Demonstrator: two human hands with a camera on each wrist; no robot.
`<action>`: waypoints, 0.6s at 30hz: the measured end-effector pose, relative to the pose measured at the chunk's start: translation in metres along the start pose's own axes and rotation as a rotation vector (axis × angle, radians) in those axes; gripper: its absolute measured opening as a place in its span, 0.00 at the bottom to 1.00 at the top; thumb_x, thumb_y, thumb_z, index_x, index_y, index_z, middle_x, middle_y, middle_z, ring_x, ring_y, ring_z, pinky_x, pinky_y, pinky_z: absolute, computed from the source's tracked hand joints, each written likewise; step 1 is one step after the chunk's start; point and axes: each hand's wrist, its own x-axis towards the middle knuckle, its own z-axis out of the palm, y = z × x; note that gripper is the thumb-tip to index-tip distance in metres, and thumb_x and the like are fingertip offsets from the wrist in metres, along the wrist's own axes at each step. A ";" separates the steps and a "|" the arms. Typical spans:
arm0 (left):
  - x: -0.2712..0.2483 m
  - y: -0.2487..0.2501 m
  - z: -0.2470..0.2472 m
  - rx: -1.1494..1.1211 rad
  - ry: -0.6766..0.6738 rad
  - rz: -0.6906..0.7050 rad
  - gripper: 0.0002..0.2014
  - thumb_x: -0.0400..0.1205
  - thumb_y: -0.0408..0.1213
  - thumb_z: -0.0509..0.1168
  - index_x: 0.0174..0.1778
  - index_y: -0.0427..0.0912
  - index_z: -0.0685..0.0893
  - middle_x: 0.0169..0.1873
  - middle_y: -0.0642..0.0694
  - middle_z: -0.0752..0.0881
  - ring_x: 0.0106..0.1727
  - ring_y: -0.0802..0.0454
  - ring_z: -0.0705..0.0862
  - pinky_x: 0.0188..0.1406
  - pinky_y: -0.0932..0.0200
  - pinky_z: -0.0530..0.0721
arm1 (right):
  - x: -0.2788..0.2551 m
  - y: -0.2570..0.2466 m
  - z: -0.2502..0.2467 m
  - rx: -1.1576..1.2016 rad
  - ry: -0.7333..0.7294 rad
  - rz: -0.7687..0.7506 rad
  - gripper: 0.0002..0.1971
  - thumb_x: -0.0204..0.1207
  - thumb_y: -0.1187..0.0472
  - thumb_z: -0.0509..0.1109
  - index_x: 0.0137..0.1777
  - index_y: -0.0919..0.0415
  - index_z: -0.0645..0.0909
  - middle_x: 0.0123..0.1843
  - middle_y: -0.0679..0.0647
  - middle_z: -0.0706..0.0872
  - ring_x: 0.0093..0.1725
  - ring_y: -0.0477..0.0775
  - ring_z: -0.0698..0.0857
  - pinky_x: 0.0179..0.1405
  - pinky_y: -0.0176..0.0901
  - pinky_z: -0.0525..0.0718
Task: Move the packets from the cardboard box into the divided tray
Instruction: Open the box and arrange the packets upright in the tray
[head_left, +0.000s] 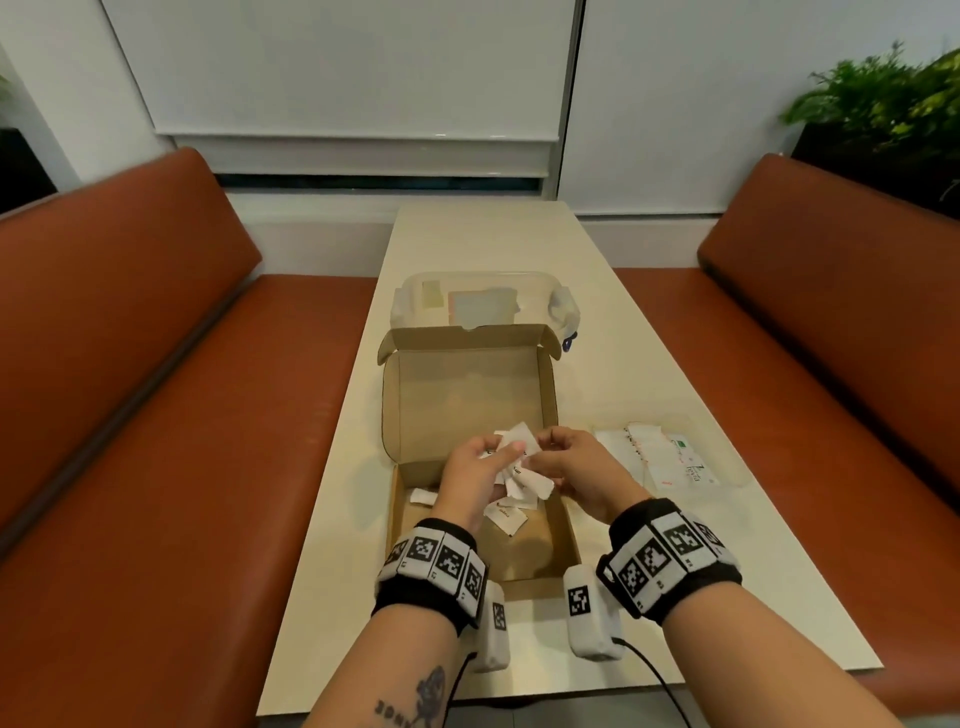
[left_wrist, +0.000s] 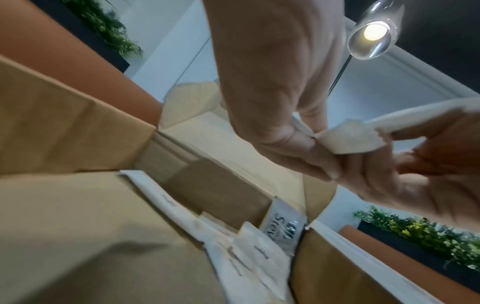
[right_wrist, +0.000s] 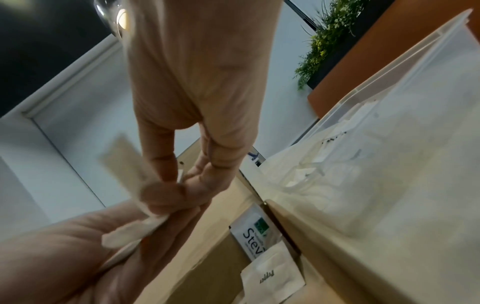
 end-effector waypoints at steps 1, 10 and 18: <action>0.001 -0.001 0.004 -0.004 0.024 0.017 0.11 0.80 0.34 0.70 0.56 0.36 0.81 0.50 0.35 0.88 0.44 0.43 0.88 0.38 0.55 0.88 | -0.001 0.000 -0.002 0.006 -0.002 0.004 0.15 0.73 0.67 0.74 0.58 0.69 0.79 0.44 0.59 0.84 0.33 0.49 0.84 0.29 0.36 0.82; 0.011 0.001 0.047 -0.077 0.171 0.070 0.04 0.79 0.31 0.69 0.43 0.40 0.80 0.44 0.37 0.88 0.38 0.45 0.88 0.38 0.51 0.86 | -0.010 -0.008 -0.051 -0.006 0.104 -0.027 0.21 0.63 0.74 0.80 0.54 0.65 0.80 0.43 0.66 0.90 0.37 0.54 0.91 0.34 0.36 0.86; 0.019 0.003 0.091 0.137 0.155 0.172 0.09 0.77 0.33 0.71 0.41 0.49 0.77 0.49 0.43 0.86 0.50 0.36 0.88 0.48 0.40 0.88 | -0.007 -0.022 -0.121 -0.001 0.457 -0.293 0.06 0.73 0.65 0.75 0.47 0.66 0.86 0.33 0.53 0.87 0.27 0.42 0.82 0.31 0.30 0.83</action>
